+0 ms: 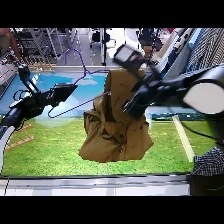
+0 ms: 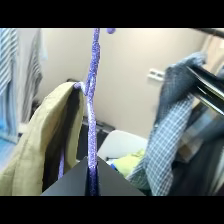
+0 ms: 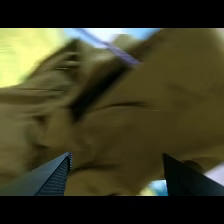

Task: Fold the clothes and pants, and hang the long-sleeved shirts on hangers.

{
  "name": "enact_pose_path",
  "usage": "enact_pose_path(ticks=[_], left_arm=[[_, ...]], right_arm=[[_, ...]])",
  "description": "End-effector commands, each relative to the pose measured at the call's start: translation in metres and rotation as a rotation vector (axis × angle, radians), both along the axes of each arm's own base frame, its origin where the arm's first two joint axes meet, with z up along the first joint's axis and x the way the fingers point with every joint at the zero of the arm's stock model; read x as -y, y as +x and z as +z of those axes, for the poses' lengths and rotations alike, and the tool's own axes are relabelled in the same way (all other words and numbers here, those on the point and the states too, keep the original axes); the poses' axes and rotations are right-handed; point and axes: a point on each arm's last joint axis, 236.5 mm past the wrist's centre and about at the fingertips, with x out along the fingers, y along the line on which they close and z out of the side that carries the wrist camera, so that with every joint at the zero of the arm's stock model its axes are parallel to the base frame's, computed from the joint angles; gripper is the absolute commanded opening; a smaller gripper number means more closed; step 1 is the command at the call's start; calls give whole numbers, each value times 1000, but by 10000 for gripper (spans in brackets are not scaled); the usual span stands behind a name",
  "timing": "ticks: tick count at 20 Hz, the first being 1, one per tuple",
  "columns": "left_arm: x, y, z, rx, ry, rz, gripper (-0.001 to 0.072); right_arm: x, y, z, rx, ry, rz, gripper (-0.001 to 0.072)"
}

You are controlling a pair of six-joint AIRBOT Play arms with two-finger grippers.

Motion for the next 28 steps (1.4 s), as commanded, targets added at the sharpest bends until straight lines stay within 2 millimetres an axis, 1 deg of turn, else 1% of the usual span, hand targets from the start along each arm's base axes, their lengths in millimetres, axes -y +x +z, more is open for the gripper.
enact_pose_path(ticks=[1, 3, 4, 6, 7, 8, 9, 10, 11, 12, 13, 14, 15, 16, 17, 18, 19, 20, 21, 22, 23, 25, 26, 27, 28], left_arm=[[-1, -6, 2, 20, -16, -26, 14], [-1, -7, 3, 21, -17, -29, 15], [-1, -8, 3, 22, -18, -32, 15], [0, -9, 3, 23, -18, -35, 15], [0, -9, 3, 24, -18, -35, 14], [0, -9, 3, 24, -18, -36, 15], [0, -9, 3, 23, -18, -36, 15], [0, -8, 2, 25, -17, -35, 14], [1, -8, 1, 22, -17, -35, 15], [2, -6, -1, 15, -17, -37, 15], [4, -4, -4, 6, -17, -35, 15], [5, 2, -9, -9, -13, -22, 15], [7, 8, -14, -26, -8, -4, 15], [8, 15, -18, -36, -2, 16, 15], [7, 20, -20, -24, 7, 44, 16], [4, 27, -18, -14, 0, 81, 16], [-1, 33, -11, 3, -28, 116, 123], [-11, 43, -2, 0, -70, 162, 425], [-26, 57, 4, -48, -112, 216, 633], [-43, 68, 3, -101, -116, 266, 717], [-58, 71, -1, -110, -73, 297, 717], [-86, 64, -12, -79, 107, 355, 717], [-103, 60, -12, -46, 208, 412, 714], [-120, 59, -10, -51, 290, 490, 710], [-138, 57, -9, -97, 372, 581, 709]], right_arm=[[44, 36, 33, 237, -174, -5, 697], [40, 57, 9, 230, -287, 64, 695], [32, 71, -3, 242, -331, 104, 696], [10, 104, -17, 313, -383, 176, 696], [-4, 121, -20, 362, -380, 194, 695], [-16, 134, -23, 402, -366, 208, 690], [-31, 145, -26, 435, -337, 228, 625], [-46, 148, -32, 451, -321, 275, 586], [-62, 146, -40, 446, -288, 335, 560], [-74, 141, -45, 429, -247, 372, 544], [-83, 135, -46, 409, -199, 388, 462], [-86, 131, -47, 395, -176, 395, 420], [-86, 128, -50, 376, -177, 402, 329], [-84, 125, -56, 348, -187, 410, 213], [-82, 120, -65, 309, -202, 421, 166], [-78, 113, -75, 259, -220, 432, 33], [-73, 108, -84, 214, -243, 436, 30], [-67, 105, -90, 182, -264, 432, 29], [-61, 106, -93, 163, -274, 402, 29], [-55, 108, -96, 151, -289, 381, 28], [-52, 108, -97, 139, -296, 366, 28], [-50, 105, -101, 102, -271, 331, 28], [-48, 106, -101, 82, -239, 286, 28], [-44, 110, -100, 65, -207, 218, 27], [-36, 119, -95, 65, -165, 107, 27]])
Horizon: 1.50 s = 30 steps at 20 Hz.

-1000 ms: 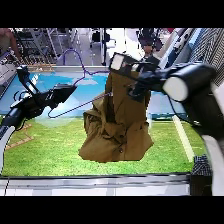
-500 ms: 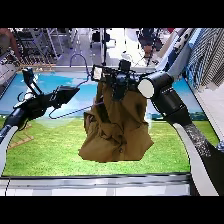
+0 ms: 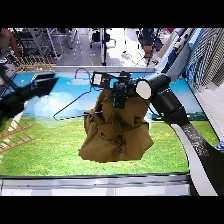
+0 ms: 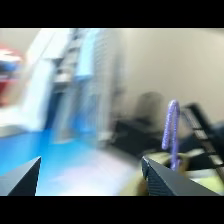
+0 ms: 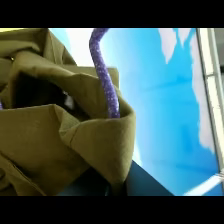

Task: Fold the clothes and pants, and hang the long-sleeved shirts on hangers.

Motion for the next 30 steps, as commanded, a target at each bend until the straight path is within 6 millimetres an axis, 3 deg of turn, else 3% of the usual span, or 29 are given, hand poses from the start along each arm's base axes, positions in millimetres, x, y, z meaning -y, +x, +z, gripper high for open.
enact_pose_path(ticks=[1, 3, 5, 6, 9, 12, 13, 15, 18, 21, 22, 23, 26, 30], left_arm=[[-63, -2, -15, -185, 270, 281, 706], [-73, -23, -43, -493, 306, 380, 698], [-56, -47, -90, -817, 324, 397, 698], [-35, -54, -112, -922, 311, 373, 698], [60, -61, -164, -1051, 254, 226, 699], [157, -52, -194, -1126, 109, 113, 701], [179, -48, -204, -1172, 39, 100, 701], [200, -43, -234, -1262, -23, 103, 700], [209, -44, -273, -1352, -12, 95, 699], [218, -40, -279, -1348, 2, 87, 695], [221, -37, -278, -1339, -1, 87, 613], [224, -33, -277, -1329, -4, 91, 402], [231, -23, -263, -1300, -40, 82, 47], [237, -26, -202, -1069, 21, -50, 15]], right_arm=[[29, 23, 10, -8, 139, -328, 27], [66, 46, 35, 83, 248, -594, 27], [83, 51, 60, 149, 293, -682, 28], [84, 51, 70, 161, 309, -682, 28], [86, 48, 90, 184, 343, -684, 29], [87, 41, 95, 174, 354, -685, 29], [89, 39, 97, 172, 355, -686, 29], [90, 32, 107, 184, 351, -664, 29], [93, 23, 123, 217, 336, -620, 29], [93, 16, 135, 235, 340, -588, 28], [94, 14, 138, 238, 346, -586, 28], [95, 13, 141, 240, 351, -586, 28], [97, 5, 148, 239, 365, -586, 28], [98, 3, 149, 235, 371, -584, 28]])
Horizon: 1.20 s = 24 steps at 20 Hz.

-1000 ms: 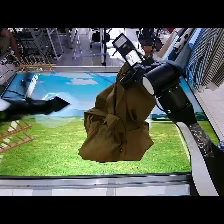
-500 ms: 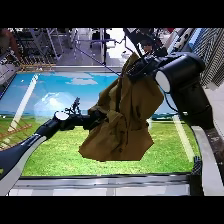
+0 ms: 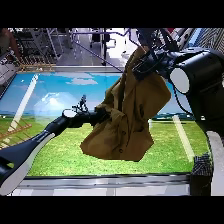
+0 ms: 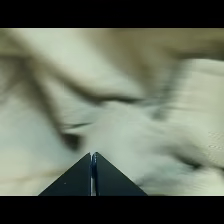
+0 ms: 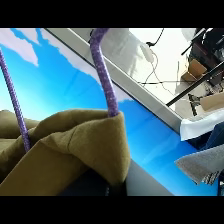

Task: Fold the clothes and pants, and hang the long-sleeved shirts on hangers.

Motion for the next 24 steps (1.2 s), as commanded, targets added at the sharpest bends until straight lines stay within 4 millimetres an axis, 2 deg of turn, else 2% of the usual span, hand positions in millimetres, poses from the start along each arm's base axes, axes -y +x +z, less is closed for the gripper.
enact_pose_path(ticks=[1, 4, 5, 6, 7, 13, 16, 17, 19, 20, 22, 24], left_arm=[[3, -7, 39, 155, 4, -99, 15], [0, -24, 36, 176, 61, -189, 18], [-2, -29, 29, 176, 90, -221, 189], [-4, -34, 24, 174, 116, -252, 483], [-7, -40, 19, 169, 135, -283, 561], [-17, -44, -3, 146, 202, -326, 562], [-11, -31, -24, 111, 185, -270, 550], [-7, -17, -26, 106, 156, -200, 471], [-2, 13, -18, 193, 119, -92, 49], [-4, 25, -10, 253, 118, -55, 15], [-9, 35, 10, 301, 80, -27, 12], [-38, 49, 38, 349, 79, 28, 12]], right_arm=[[0, -3, 2, -1, 8, 4, 28], [0, -3, 2, -2, 8, 4, 28], [0, -3, 2, -2, 8, 3, 28], [0, -3, 2, -3, 8, 3, 28], [0, -3, 1, -3, 8, 4, 28], [0, -3, 2, -2, 9, 5, 28], [-3, -3, 2, -3, 18, 14, 28], [-8, -4, 1, -9, 32, 27, 28], [-18, -8, -2, -32, 66, 58, 29], [-20, -9, -3, -39, 75, 65, 28], [-20, -11, -7, -56, 78, 64, 28], [-18, -14, -15, -94, 74, 54, 28]])
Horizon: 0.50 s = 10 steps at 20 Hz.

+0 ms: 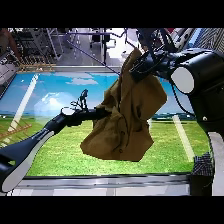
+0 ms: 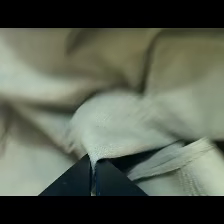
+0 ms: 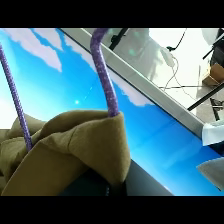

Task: Fold the clothes and pants, and hang the long-sleeved shirts on hangers.

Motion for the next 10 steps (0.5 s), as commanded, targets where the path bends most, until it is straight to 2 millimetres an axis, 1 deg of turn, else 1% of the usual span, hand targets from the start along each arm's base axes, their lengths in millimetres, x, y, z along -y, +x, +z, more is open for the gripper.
enact_pose_path(ticks=[1, 3, 4, 6, 7, 8, 9, 10], left_arm=[[-46, 34, 49, 117, -42, 127, 12], [-103, 54, 91, 165, -75, 255, 12], [-138, 63, 112, 189, -92, 335, 12], [-199, 72, 145, 223, -125, 469, 12], [-222, 74, 155, 229, -139, 514, 11], [-240, 74, 161, 232, -150, 546, 12], [-251, 74, 163, 223, -163, 564, 12], [-257, 73, 162, 210, -173, 567, 12]], right_arm=[[0, -9, -16, -80, 4, 1, 28], [-2, -18, -29, -141, -17, 21, 28], [-8, -23, -34, -166, -23, 55, 28], [-18, -32, -48, -217, -55, 123, 27], [-18, -34, -58, -244, -67, 125, 27], [-18, -35, -66, -261, -93, 137, 27], [-18, -35, -75, -277, -120, 153, 27], [-19, -36, -81, -286, -133, 163, 27]])
